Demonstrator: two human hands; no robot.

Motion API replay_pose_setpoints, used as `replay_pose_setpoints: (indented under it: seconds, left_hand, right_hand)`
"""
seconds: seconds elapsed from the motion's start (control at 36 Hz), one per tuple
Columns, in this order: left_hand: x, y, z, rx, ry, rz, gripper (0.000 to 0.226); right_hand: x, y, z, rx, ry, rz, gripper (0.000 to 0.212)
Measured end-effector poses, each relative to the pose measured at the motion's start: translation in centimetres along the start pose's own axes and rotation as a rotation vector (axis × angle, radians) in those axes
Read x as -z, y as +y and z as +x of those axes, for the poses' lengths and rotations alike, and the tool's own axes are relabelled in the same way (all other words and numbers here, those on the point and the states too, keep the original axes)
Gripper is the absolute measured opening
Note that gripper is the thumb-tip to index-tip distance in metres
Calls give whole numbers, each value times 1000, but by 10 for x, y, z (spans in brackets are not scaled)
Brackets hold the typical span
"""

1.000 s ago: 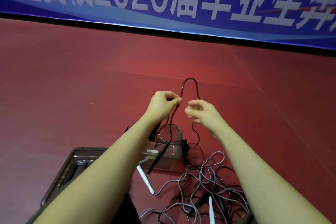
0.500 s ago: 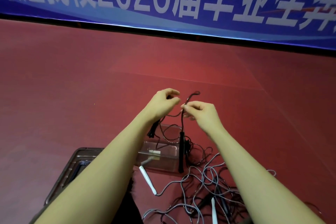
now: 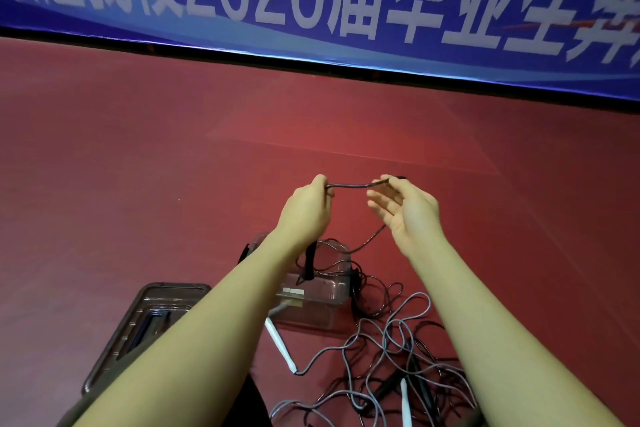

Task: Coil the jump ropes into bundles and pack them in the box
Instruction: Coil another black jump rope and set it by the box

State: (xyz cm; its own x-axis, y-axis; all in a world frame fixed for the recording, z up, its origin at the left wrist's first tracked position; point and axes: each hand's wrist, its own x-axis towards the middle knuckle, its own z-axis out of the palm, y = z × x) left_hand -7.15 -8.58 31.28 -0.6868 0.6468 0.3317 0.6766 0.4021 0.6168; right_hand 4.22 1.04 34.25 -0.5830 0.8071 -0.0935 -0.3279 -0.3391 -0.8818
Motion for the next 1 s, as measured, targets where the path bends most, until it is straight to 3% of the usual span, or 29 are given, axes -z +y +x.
replay_pose_setpoints:
  seconds: [0.11,0.22,0.28,0.33,0.44,0.58,0.83,1.0]
  left_hand:
    - [1,3,-2,-51,25,-69,14]
    - [2,7,-3,-88,-18,-38,22]
    - [1,9,-4,-138,-43,-23,24]
    - [1,11,-5,-169,-76,-27,24]
    - [2,13,-5,-197,-157,-35,28]
    - [7,13,-3,-205,-181,-85,35]
    - [18,12,-2,-242,-152,-126,37]
    - [15,5,-2,-144,-59,-198,35]
  right_hand:
    - [7,7,5,45,71,-430,21]
    - [10,15,7,309,182,-928,22]
    - [8,15,5,395,116,-970,3]
    - [8,18,8,410,-50,-1037,28]
    - [10,21,9,169,-357,-923,54]
    - [12,22,5,60,-552,-936,37]
    - [9,18,-1,-94,-617,-620,15]
    - [5,9,1,95,-482,-564,13]
